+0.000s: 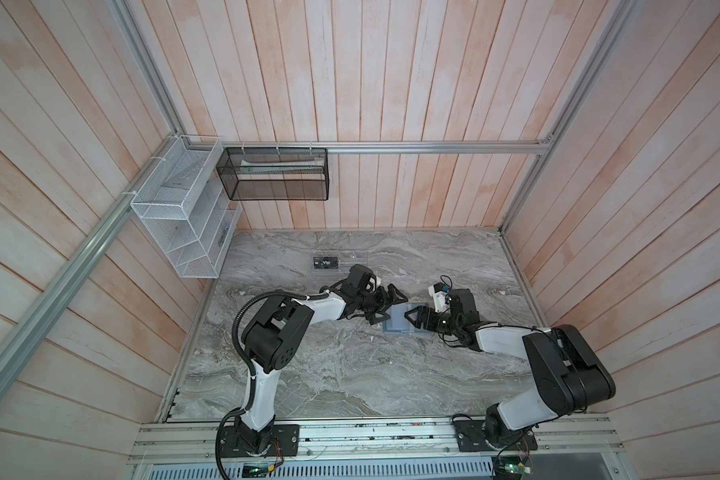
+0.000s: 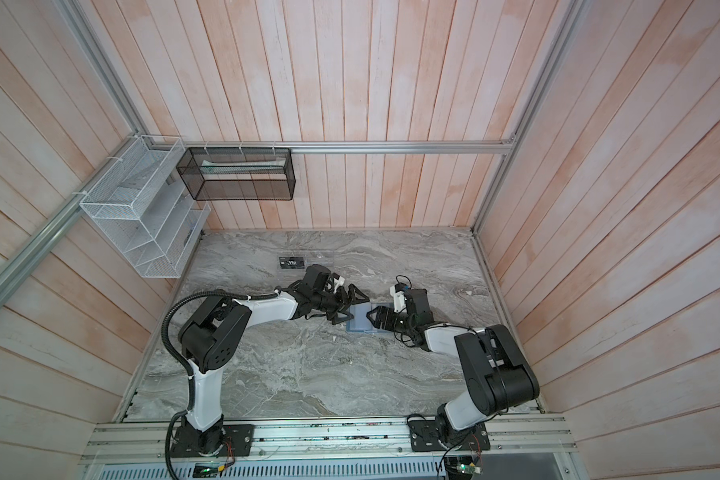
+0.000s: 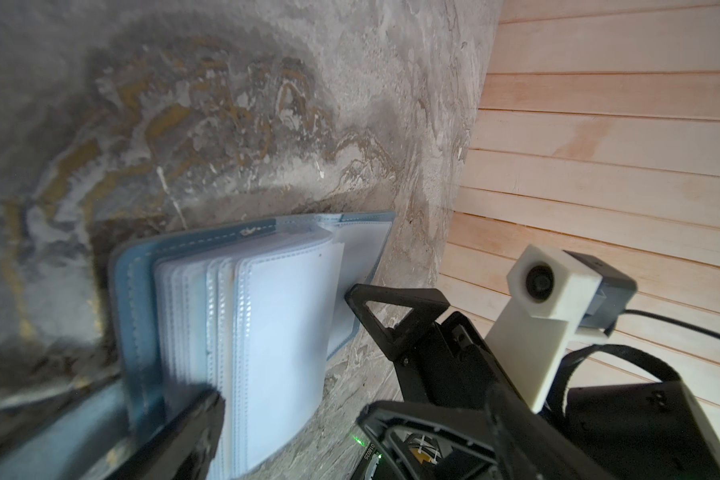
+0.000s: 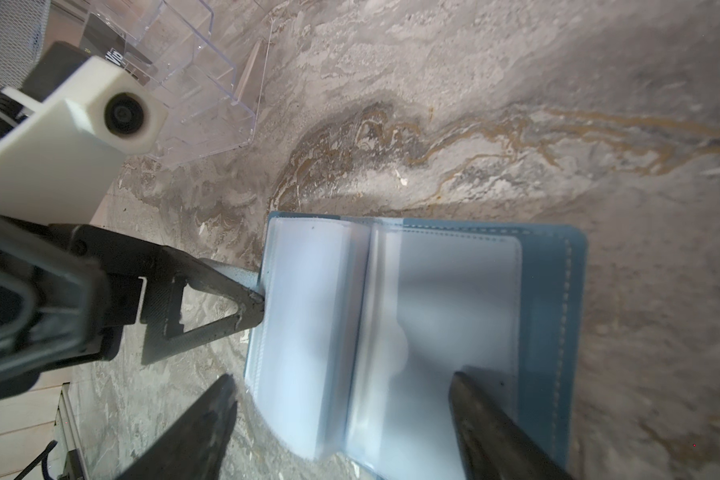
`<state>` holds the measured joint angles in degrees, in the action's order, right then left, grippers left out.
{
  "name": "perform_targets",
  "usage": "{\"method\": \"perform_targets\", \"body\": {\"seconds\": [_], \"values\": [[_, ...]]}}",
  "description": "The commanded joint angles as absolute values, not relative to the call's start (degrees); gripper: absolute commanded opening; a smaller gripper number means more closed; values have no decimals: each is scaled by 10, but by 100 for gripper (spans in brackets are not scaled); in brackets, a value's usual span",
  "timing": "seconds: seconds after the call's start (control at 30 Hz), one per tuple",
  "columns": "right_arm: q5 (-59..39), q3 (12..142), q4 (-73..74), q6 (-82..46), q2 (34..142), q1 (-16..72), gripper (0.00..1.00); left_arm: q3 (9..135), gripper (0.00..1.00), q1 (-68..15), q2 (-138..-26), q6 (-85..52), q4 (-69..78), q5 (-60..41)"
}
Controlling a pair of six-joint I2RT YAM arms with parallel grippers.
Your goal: Take the credit cards out of the card holder
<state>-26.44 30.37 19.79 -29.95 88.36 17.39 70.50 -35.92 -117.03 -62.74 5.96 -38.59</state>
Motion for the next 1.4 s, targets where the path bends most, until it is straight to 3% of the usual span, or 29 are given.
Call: {"method": "perform_targets", "body": {"seconds": [0.0, 1.37], "values": [[-249, 279, 190, -302, 905, 173, 82, 712, 100, -360, -1195, -626, 53, -379], [-285, 254, 276, -331, 959, 174, 81, 720, 100, -397, -1247, -768, 199, -421]]}}
